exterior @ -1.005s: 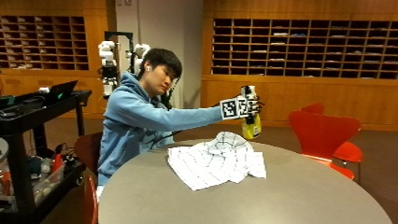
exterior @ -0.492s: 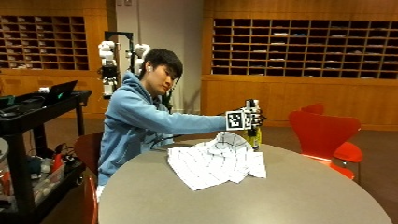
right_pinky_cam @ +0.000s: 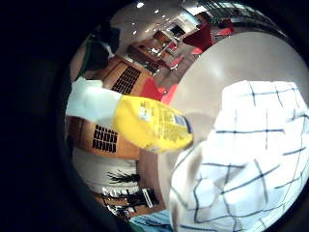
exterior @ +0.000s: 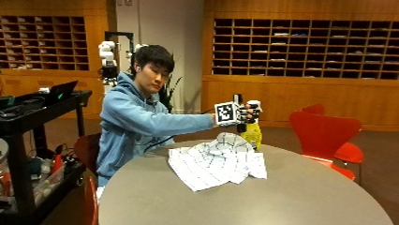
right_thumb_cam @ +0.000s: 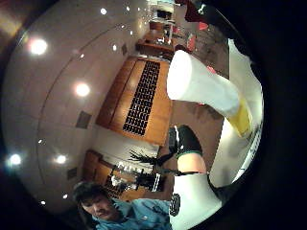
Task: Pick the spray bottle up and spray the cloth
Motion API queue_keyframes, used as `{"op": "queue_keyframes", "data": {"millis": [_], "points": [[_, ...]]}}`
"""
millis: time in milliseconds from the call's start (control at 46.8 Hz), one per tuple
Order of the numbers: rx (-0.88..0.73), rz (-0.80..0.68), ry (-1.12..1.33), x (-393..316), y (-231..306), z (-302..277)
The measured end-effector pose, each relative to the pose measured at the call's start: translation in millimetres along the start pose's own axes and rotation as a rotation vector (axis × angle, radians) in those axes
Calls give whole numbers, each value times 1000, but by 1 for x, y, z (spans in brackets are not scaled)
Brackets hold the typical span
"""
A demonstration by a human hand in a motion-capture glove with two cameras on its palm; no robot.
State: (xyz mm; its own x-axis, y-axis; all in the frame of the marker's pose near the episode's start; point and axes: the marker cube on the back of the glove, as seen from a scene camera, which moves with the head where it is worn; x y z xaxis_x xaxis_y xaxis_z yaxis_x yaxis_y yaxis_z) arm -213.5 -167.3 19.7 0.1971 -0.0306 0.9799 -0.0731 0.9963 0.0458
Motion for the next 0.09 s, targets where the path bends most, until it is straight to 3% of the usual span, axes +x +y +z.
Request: {"op": "queue_keyframes", "data": {"millis": [86], "points": [[27,-19,-5,-5,3,-12]]}}
